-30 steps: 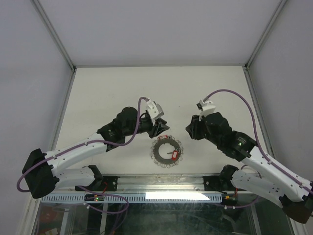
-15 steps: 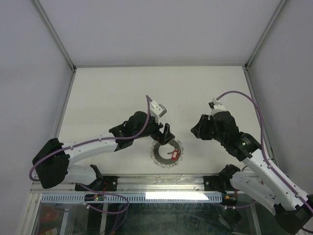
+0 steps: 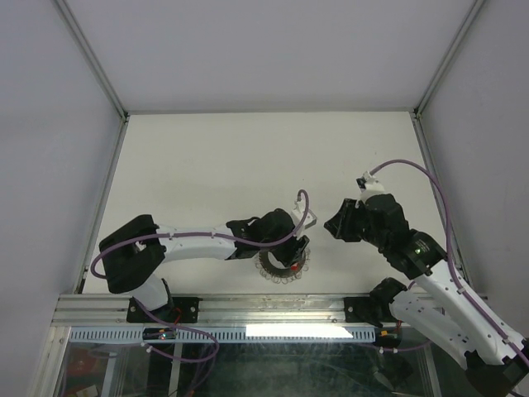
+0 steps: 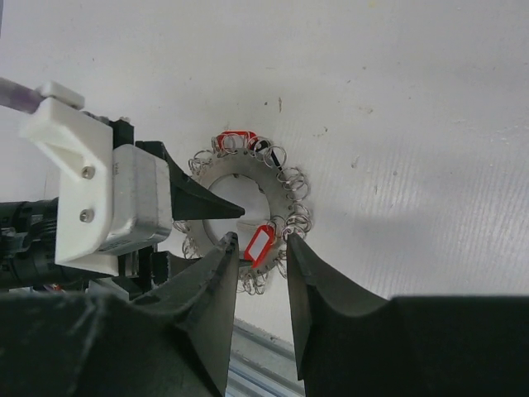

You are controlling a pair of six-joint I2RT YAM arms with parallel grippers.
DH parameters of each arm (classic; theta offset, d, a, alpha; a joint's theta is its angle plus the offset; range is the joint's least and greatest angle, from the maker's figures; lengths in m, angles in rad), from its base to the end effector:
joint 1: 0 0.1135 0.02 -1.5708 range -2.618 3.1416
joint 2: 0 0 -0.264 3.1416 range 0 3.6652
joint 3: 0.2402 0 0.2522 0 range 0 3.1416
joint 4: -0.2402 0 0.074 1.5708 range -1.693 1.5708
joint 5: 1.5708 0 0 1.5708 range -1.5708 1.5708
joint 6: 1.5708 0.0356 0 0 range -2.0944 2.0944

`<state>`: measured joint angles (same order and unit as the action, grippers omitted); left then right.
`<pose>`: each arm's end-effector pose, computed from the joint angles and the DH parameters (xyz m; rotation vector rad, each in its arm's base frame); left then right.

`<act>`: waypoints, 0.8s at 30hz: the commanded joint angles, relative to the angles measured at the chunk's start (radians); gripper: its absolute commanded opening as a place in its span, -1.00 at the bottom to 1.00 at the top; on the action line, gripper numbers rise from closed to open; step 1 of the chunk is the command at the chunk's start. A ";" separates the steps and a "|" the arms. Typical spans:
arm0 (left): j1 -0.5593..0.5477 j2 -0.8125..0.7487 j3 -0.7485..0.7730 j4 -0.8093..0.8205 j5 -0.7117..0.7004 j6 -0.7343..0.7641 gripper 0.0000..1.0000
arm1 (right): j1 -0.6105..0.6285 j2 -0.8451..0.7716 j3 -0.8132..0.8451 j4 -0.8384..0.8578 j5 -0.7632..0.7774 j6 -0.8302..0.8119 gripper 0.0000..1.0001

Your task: Put the keys on the keyring

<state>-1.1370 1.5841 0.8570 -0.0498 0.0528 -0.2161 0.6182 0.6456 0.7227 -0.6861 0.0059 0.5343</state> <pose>0.1347 -0.2953 0.1827 1.1195 2.1955 -0.6975 0.1131 0.0802 0.2883 -0.0910 2.2522 0.6352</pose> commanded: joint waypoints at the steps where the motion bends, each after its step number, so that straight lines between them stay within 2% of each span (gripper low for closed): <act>1: 0.007 0.044 0.095 -0.039 0.016 0.043 -0.05 | -0.005 -0.014 0.000 0.016 -0.017 0.012 -0.35; 8: 0.007 0.116 0.152 -0.064 0.060 0.070 -0.24 | -0.004 -0.018 0.000 0.011 -0.025 0.015 -0.35; 19: 0.006 0.148 0.160 -0.093 0.049 0.096 -0.20 | -0.004 -0.009 0.003 0.016 -0.049 0.013 -0.35; 24: 0.003 0.167 0.166 -0.075 0.066 0.092 -0.26 | -0.004 -0.015 0.001 0.010 -0.047 0.018 -0.34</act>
<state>-1.1370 1.7443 0.9783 -0.1520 0.0872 -0.1390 0.6182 0.6407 0.7212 -0.7029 -0.0261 0.5415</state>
